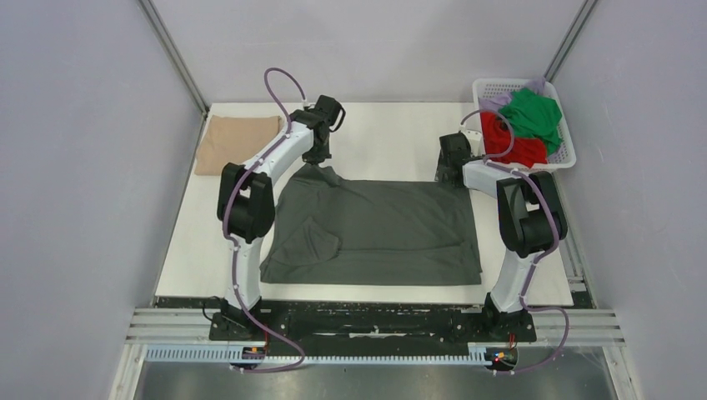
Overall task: Fold and stack the t-shirts
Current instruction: Grab the side of the flattened tshirt furthest away from the robot with both arms
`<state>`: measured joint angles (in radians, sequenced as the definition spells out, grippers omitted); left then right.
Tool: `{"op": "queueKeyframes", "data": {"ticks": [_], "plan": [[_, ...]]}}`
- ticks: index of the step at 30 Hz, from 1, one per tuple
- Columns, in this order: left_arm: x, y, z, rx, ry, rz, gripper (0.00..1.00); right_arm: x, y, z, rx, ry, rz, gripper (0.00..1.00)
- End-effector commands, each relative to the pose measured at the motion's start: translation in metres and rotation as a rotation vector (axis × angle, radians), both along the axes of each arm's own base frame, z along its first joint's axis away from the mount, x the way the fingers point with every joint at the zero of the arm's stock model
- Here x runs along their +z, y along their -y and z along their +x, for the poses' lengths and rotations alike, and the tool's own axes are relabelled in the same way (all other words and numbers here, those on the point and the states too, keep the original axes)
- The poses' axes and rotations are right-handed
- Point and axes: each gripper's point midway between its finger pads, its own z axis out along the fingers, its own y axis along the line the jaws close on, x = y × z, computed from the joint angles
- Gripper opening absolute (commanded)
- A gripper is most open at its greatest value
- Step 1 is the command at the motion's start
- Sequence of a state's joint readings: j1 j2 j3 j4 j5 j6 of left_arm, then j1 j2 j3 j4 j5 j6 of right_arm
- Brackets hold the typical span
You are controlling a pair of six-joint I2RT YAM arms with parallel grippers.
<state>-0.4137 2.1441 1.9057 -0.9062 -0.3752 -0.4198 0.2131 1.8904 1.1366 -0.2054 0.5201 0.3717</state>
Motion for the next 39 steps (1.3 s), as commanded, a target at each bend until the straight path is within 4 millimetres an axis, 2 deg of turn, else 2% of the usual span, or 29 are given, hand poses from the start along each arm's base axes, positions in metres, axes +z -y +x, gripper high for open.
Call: {"op": "queueKeyframes", "data": {"ticks": [1, 5, 11, 17, 22, 27, 33, 39], "plan": [[0.027, -0.001, -0.006, 0.054, 0.083, -0.012, 0.02, -0.001, 0.003, -0.006, -0.022, -0.019, -0.008, 0.87], [0.033, -0.003, -0.013, 0.055, 0.096, -0.018, 0.02, 0.001, 0.008, -0.016, -0.03, -0.019, -0.017, 0.82], [0.041, -0.007, -0.022, 0.057, 0.119, -0.025, 0.02, -0.005, 0.013, -0.026, -0.045, -0.017, -0.005, 0.68], [0.045, -0.009, -0.029, 0.058, 0.12, -0.028, 0.02, -0.007, 0.013, -0.024, -0.043, 0.002, 0.014, 0.58], [0.044, -0.009, -0.033, 0.052, 0.114, -0.026, 0.02, -0.004, 0.009, -0.014, -0.04, 0.038, 0.034, 0.43], [0.044, -0.008, -0.036, 0.049, 0.11, -0.033, 0.02, -0.006, 0.007, -0.013, -0.041, 0.047, 0.043, 0.2], [0.048, -0.009, -0.043, 0.043, 0.114, -0.036, 0.02, 0.007, -0.001, -0.003, 0.002, 0.106, 0.07, 0.02], [0.051, -0.014, -0.054, 0.063, 0.133, -0.052, 0.02, 0.024, -0.006, -0.01, 0.053, 0.153, 0.054, 0.0]]}}
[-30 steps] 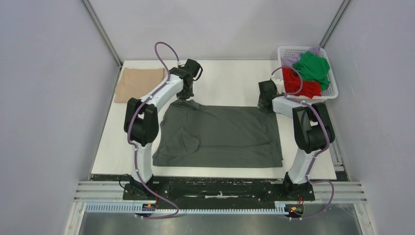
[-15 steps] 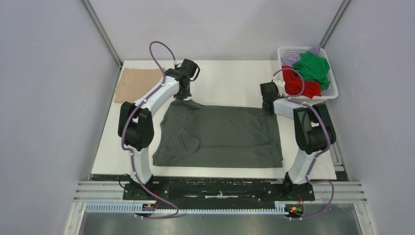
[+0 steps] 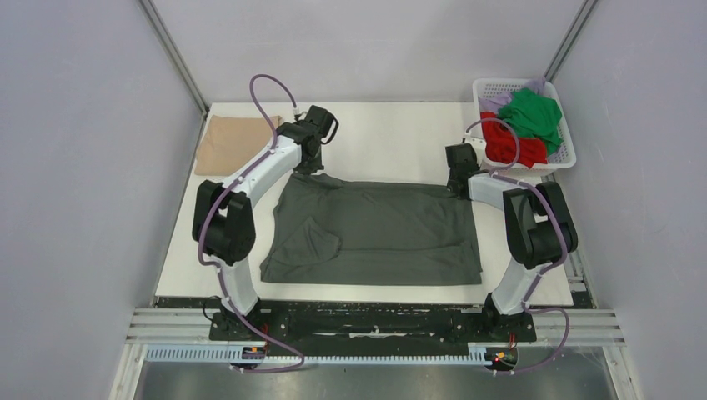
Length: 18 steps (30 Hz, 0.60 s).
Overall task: Fold and stack the t-shirts
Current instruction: Grab the side of the flattened tshirt furthest away from the robot with both arms, then fold the other side of the tshirt into a rectangle
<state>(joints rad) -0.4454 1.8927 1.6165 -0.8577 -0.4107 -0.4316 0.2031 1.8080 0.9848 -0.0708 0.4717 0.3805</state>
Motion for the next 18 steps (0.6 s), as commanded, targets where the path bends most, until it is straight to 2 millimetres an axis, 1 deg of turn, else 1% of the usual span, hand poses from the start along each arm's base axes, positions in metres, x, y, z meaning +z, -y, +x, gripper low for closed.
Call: {"op": "queueKeyframes", "data": {"ticks": [1, 5, 9, 12, 18], "plan": [[0.03, 0.001, -0.003, 0.074, 0.109, -0.075, 0.02, 0.029, -0.005, 0.001, 0.043, 0.093, -0.011, 0.0], [0.03, -0.005, -0.016, 0.086, 0.112, -0.083, 0.02, 0.038, -0.003, -0.007, 0.058, 0.125, -0.022, 0.0], [0.031, -0.009, -0.028, 0.099, 0.114, -0.095, 0.02, 0.048, -0.008, -0.016, 0.105, 0.148, -0.021, 0.0], [0.035, -0.01, -0.037, 0.1, 0.126, -0.11, 0.02, 0.055, -0.011, -0.022, 0.135, 0.171, -0.02, 0.0], [0.041, -0.011, -0.061, 0.097, 0.15, -0.135, 0.02, 0.068, -0.017, -0.033, 0.179, 0.212, -0.023, 0.0]]}}
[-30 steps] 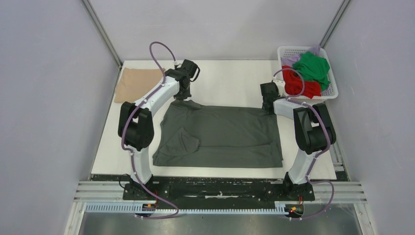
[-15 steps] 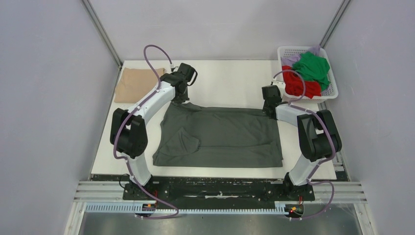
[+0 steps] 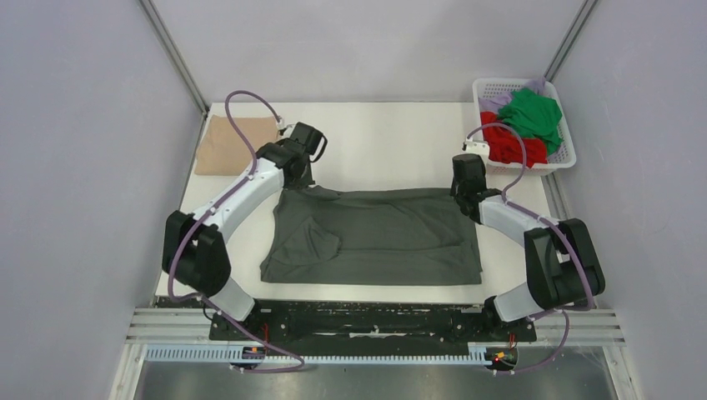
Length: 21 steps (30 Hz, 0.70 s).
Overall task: Fold and stack the t-shirts
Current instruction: Fold the other side of the tshirt into a rectangle
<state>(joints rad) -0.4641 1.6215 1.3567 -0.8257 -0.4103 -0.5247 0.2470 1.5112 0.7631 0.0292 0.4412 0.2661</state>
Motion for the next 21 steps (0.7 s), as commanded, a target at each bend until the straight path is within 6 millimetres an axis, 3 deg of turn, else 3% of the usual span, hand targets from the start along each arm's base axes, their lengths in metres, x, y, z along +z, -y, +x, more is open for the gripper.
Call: {"op": "queueKeyframes", "data": {"ticks": [1, 11, 21], "plan": [[0.024, 0.004, -0.01, 0.04, 0.101, -0.069, 0.02, 0.023, -0.007, -0.001, 0.043, 0.082, -0.001, 0.0], [0.017, 0.004, -0.056, 0.038, 0.105, -0.133, 0.02, 0.044, -0.002, -0.022, 0.047, 0.143, -0.005, 0.0], [0.015, 0.002, -0.096, 0.024, 0.118, -0.204, 0.02, 0.045, -0.01, -0.04, 0.116, 0.164, 0.023, 0.0]]}}
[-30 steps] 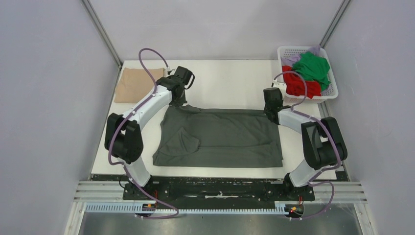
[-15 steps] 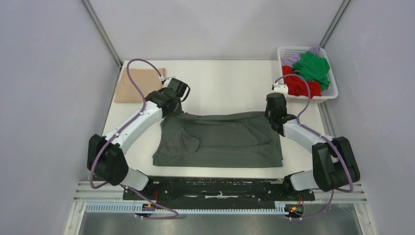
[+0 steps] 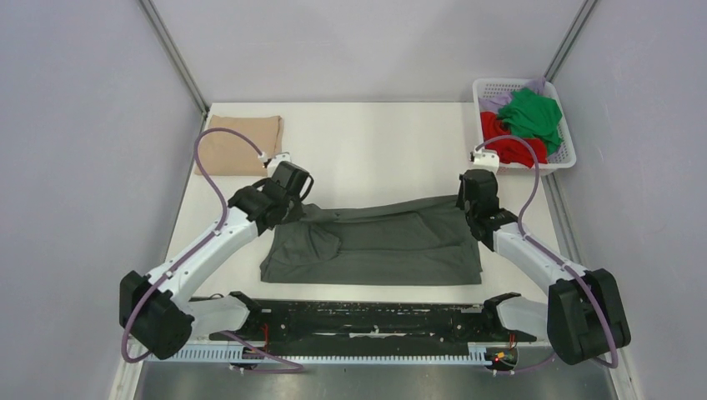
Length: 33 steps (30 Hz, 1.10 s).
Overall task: Fold and stack the t-shirts
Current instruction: Fold the other side of the tshirt into a rectangle
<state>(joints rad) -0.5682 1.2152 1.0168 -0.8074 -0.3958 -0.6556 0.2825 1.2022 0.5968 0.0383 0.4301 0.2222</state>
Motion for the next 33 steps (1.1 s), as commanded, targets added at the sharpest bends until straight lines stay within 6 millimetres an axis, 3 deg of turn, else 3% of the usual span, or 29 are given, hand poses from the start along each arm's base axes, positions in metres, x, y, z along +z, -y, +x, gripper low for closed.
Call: {"op": "queueKeyframes", "data": {"ticks": [1, 6, 15, 22, 25, 28, 30, 33], "plan": [[0.005, 0.005, -0.014, 0.029, 0.028, -0.077, 0.02, 0.003, -0.008, -0.003, 0.053, 0.024, 0.011, 0.0], [-0.002, -0.003, -0.034, 0.064, 0.008, -0.057, 0.02, -0.002, -0.012, -0.008, 0.071, 0.017, 0.013, 0.0], [-0.017, -0.017, -0.072, 0.145, -0.029, -0.021, 0.02, 0.008, -0.01, -0.008, 0.073, 0.05, -0.001, 0.0], [-0.046, -0.007, -0.083, 0.108, -0.093, -0.032, 0.13, -0.017, -0.01, -0.035, 0.091, 0.005, 0.03, 0.02], [-0.059, -0.001, -0.089, 0.068, -0.121, -0.056, 0.26, -0.033, -0.011, -0.051, 0.11, -0.032, 0.052, 0.05], [-0.072, 0.005, -0.097, 0.023, -0.147, -0.093, 0.48, -0.051, -0.01, -0.069, 0.109, -0.071, 0.071, 0.12], [-0.077, 0.007, -0.104, -0.003, -0.173, -0.112, 0.6, -0.065, -0.006, -0.085, 0.094, -0.12, 0.075, 0.28], [-0.075, 0.008, -0.109, -0.028, -0.168, -0.14, 0.76, -0.074, -0.001, -0.103, 0.09, -0.166, 0.071, 0.41]]}}
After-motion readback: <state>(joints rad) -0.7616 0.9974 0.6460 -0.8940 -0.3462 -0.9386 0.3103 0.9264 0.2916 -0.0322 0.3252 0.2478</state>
